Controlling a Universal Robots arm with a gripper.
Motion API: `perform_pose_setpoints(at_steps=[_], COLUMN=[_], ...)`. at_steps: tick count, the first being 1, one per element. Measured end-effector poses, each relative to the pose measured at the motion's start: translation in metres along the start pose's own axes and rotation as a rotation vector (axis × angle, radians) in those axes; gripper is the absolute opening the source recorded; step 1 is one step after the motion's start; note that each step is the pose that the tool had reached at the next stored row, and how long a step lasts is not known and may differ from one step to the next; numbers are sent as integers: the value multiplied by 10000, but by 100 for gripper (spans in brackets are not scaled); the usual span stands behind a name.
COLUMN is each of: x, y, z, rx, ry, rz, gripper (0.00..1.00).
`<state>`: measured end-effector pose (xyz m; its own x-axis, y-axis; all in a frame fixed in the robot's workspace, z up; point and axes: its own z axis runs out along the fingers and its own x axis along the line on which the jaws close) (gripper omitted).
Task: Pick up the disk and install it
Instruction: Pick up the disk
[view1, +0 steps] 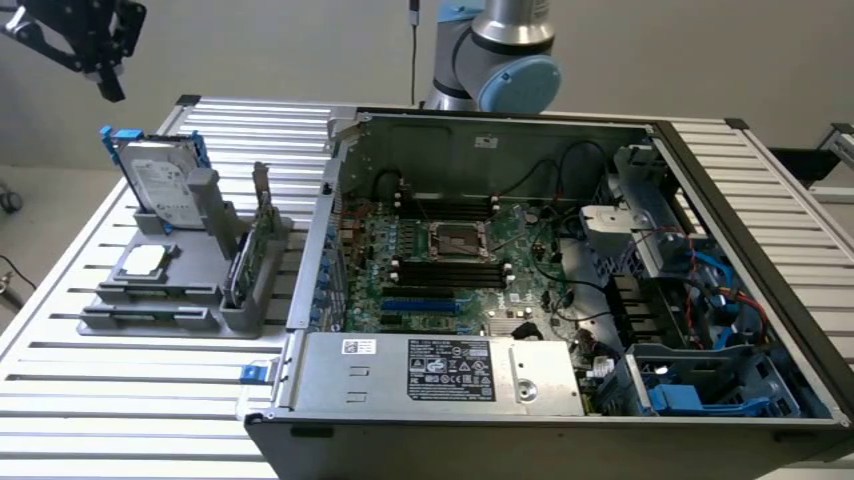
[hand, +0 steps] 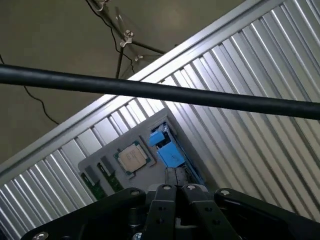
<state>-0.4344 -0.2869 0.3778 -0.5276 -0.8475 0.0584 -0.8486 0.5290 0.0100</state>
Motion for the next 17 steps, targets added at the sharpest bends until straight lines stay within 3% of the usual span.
perform_pose_setpoints(at_steps=[17], x=[-6], y=[-1], z=[106], rx=[181], ry=[30], rz=[-3090], gripper=[11])
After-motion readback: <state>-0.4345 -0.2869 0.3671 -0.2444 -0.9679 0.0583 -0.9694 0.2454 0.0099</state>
